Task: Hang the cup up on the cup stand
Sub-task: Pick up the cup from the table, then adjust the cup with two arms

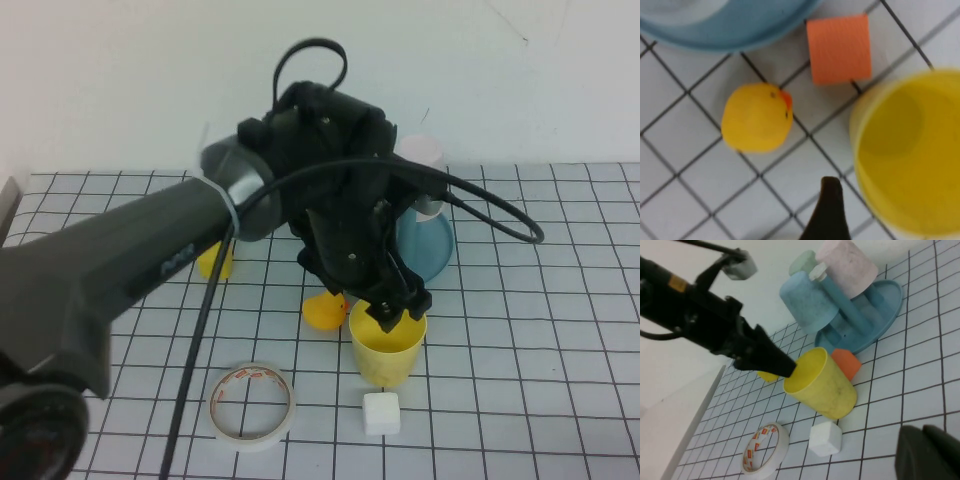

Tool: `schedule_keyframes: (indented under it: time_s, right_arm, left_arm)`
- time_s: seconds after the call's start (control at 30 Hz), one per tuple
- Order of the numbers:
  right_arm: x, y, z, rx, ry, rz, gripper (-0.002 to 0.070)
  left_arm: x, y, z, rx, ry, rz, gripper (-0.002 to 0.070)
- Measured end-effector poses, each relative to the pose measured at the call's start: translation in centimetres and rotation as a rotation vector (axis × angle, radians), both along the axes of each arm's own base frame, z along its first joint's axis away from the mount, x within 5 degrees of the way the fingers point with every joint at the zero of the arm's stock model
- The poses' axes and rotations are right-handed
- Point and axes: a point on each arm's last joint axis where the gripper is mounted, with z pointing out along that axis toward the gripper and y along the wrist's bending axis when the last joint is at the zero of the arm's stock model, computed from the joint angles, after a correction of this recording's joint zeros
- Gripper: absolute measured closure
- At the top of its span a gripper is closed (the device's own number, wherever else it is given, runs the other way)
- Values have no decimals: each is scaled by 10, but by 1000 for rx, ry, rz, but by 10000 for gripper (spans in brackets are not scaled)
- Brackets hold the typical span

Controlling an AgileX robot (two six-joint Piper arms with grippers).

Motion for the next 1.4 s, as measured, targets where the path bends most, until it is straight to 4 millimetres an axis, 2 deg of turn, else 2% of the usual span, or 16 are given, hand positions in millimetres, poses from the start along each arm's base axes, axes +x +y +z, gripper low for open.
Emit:
schedule_keyframes:
  time_s: [0.33,0.43,0.53,0.63,0.67,0.73,0.8,0.9,1.03,1.1,1.27,1.33,1.4]
  right_arm:
    - [0,0,0,-16,-11,8,678]
    - [0,1,1,-23,-19,12,678]
    - [0,1,1,-26,-22,13,678]
    - [0,1,1,-31,-24,16,678]
    - [0,1,1,-31,-25,16,678]
    - [0,1,1,-33,-27,18,678]
    - [0,1,1,-35,-30,20,678]
    - [0,1,1,-38,-34,21,678]
    - [0,1,1,-41,-36,23,678]
    - [0,1,1,-48,-40,24,678]
    - [0,1,2,-59,-47,28,678]
    - [0,1,2,-62,-49,28,678]
    - [0,1,2,-65,-51,29,678]
  left_arm:
    - [16,-12,-34,-22,-13,41,129]
    - [17,-13,-43,-12,1,45,151]
    - [18,-14,-50,-3,12,45,251]
    - [19,-14,-53,2,17,47,416]
    - [20,-13,-53,4,15,42,506]
    - [21,-12,-53,14,3,14,596]
    - [22,-12,-53,18,0,1,642]
    - [22,-11,-52,28,-11,-9,663]
    - [20,-7,-34,41,-66,-79,667]
    - [16,-3,-15,39,-102,-124,667]
    - [-6,13,48,-20,-225,-201,668]
    - [-19,23,65,-46,-259,-216,668]
    - [-32,32,74,-66,-289,-221,668]
